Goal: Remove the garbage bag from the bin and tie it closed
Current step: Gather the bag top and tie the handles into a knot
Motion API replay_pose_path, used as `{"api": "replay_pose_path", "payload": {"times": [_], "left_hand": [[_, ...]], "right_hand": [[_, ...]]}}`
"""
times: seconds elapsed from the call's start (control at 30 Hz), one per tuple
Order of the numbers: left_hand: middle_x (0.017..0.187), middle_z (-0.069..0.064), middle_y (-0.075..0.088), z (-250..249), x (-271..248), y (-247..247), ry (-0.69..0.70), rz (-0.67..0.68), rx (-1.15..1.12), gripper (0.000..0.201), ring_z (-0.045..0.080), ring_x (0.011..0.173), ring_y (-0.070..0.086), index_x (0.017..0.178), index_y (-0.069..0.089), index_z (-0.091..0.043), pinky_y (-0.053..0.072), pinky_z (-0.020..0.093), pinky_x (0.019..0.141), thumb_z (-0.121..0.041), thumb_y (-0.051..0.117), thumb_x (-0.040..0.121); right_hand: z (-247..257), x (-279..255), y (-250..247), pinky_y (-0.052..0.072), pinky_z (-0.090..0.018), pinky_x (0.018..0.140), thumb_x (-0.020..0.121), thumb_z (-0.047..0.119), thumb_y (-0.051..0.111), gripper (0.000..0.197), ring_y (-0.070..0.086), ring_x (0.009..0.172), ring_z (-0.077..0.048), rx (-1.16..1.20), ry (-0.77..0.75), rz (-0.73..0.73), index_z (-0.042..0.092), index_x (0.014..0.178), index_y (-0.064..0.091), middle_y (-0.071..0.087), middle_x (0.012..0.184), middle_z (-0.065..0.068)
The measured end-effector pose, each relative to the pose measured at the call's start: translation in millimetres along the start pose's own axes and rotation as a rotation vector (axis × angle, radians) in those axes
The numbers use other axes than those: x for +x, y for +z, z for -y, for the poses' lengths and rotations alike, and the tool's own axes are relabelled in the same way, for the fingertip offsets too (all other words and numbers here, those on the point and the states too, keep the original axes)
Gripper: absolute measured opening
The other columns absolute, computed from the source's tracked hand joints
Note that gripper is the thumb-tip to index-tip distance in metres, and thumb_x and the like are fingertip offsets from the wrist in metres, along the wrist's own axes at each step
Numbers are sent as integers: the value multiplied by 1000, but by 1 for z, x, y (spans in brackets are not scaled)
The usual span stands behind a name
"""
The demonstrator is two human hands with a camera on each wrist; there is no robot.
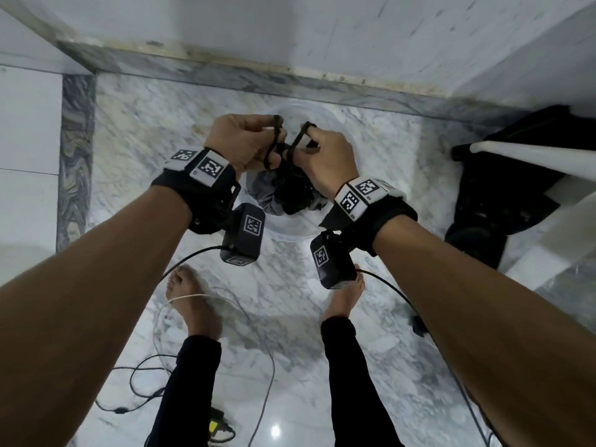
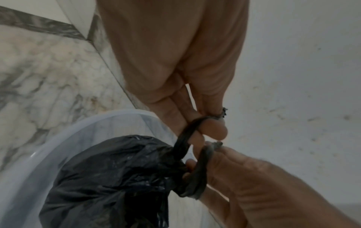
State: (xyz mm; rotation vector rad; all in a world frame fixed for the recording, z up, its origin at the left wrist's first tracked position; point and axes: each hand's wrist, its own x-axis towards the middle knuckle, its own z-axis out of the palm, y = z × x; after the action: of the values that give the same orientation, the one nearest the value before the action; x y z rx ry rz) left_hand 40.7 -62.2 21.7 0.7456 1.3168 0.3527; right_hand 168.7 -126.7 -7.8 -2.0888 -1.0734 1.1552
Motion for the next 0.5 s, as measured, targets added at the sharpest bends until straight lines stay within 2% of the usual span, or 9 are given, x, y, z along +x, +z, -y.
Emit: {"api": "replay_pose_path", "payload": {"times": [0.1, 0.17, 0.2, 0.27, 0.33, 0.4, 0.47, 0.5], "left_hand": [[70, 6, 70, -1, 1, 3, 7, 16, 106, 14, 11, 37, 56, 89, 71, -14, 56, 24, 49, -3, 65, 83], [74, 10, 70, -1, 2, 4, 18, 22, 158, 14, 10, 36, 55, 88, 71, -17, 57, 25, 50, -5, 68, 81], [75, 10, 70, -1, 2, 5, 26, 23, 184, 15, 9, 35, 55, 88, 70, -19, 57, 26, 51, -5, 69, 80], [76, 12, 71, 0, 3, 6, 52, 24, 248, 18, 9, 34, 54, 85, 70, -22, 56, 27, 51, -5, 69, 79], [78, 16, 71, -1, 2, 5, 83, 20, 299, 19, 11, 34, 53, 82, 69, -24, 54, 28, 53, -5, 70, 78], [76, 18, 69, -1, 3, 5, 117, 20, 336, 16, 11, 33, 52, 78, 67, -21, 53, 27, 49, -6, 71, 76], [70, 14, 64, -3, 2, 5, 161, 23, 391, 15, 11, 35, 54, 75, 63, -17, 54, 28, 47, -4, 70, 77], [70, 14, 64, -3, 3, 5, 182, 12, 435, 14, 14, 41, 59, 75, 62, -16, 57, 31, 49, -4, 69, 77]], "right_hand": [[4, -1, -1, 44, -20, 57, 79, 15, 66, 26, 68, 75, -29, -21, -80, 5, 1, 102, 66, 72, 80, -17], [4, -1, 1, 46, -19, 59, 79, 13, 64, 30, 68, 74, -28, -17, -97, 22, 5, 107, 66, 73, 80, -16], [4, -1, 1, 47, -20, 60, 78, 11, 64, 32, 67, 71, -27, -19, -110, 30, 6, 109, 66, 72, 79, -14], [5, -2, 1, 45, -12, 57, 76, 8, 64, 35, 63, 66, -20, -8, -143, 52, 7, 112, 66, 68, 76, -7], [5, 0, 1, 42, -6, 58, 77, 4, 62, 37, 61, 71, -16, 2, -165, 85, 7, 114, 64, 66, 80, -2], [4, 2, 1, 46, -10, 65, 78, 3, 61, 41, 64, 78, -17, 36, -126, 116, 10, 118, 62, 68, 84, -3], [4, 6, -1, 53, -25, 73, 77, 2, 64, 40, 66, 78, -20, 118, -49, 158, 9, 116, 63, 70, 83, -6], [5, 7, -3, 53, -28, 72, 77, 2, 65, 36, 65, 74, -18, 158, -12, 184, 7, 112, 66, 68, 78, -4]]}}
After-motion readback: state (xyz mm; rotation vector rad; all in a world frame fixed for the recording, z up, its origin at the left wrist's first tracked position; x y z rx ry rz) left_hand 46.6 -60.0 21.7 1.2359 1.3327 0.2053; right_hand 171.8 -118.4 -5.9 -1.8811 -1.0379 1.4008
